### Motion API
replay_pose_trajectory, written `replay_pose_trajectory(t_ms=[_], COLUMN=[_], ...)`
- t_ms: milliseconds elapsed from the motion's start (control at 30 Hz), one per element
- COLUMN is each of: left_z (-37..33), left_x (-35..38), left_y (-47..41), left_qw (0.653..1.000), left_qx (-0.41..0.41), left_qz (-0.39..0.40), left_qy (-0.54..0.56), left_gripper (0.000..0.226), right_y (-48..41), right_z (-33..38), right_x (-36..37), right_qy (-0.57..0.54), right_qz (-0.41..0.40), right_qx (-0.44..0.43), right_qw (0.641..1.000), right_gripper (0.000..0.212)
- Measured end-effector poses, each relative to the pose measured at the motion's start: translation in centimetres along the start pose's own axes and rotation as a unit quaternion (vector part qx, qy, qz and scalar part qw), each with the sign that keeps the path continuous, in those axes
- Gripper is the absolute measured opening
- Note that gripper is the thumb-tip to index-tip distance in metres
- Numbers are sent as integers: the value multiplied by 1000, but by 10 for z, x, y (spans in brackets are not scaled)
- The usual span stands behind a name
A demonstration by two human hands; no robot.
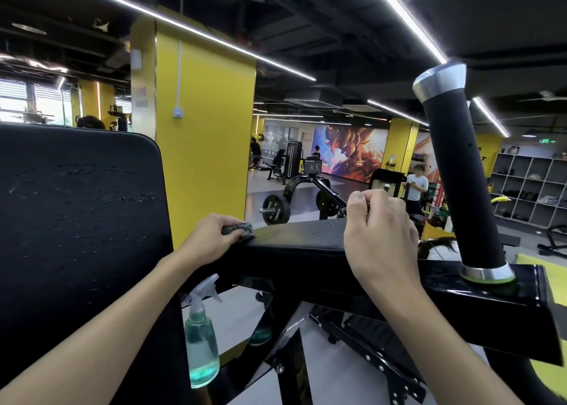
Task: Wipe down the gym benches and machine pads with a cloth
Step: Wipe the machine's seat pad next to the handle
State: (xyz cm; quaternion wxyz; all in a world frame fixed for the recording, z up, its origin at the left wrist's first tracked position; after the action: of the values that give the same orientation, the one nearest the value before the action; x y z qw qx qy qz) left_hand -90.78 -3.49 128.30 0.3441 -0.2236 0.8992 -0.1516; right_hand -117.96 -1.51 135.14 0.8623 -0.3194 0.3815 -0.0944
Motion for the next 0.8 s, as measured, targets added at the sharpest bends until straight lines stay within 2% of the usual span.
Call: replay_pose_trajectory(t_ms=[167,333,467,633,800], left_z=[-16,-12,-32,-27,-42], left_x=[0,1,5,7,11], left_y=[5,-7,-5,-15,-19], left_qw=[996,999,996,997,992], left_qx=[28,-14,30,1,40], left_qz=[46,35,66,53,104], left_qy=[71,-8,61,-60,52], left_gripper=[16,17,15,21,16], right_y=[0,1,1,1,0], right_z=[-1,0,1,1,1], right_x=[0,-1,-1,-2,-1], right_qy=[-1,-3,-7,-6,-2], right_qz=[-2,9,10,12,7], right_qx=[-2,7,9,18,17], right_qw=[1000,1000,1000,1000,1000], right_gripper=[30,28,26,23,24])
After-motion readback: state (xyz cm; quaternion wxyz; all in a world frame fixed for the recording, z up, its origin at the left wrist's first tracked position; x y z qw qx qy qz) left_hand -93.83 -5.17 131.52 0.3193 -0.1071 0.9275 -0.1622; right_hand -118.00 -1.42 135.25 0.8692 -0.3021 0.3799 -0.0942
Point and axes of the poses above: each hand's wrist, its own y-axis away from the middle knuckle, its own x-axis out of the palm, z = x × y, the point moved 1 cm from there along -y, towards the middle knuckle, and after that the axes turned 6 degrees about y, right-handed, at the moved point
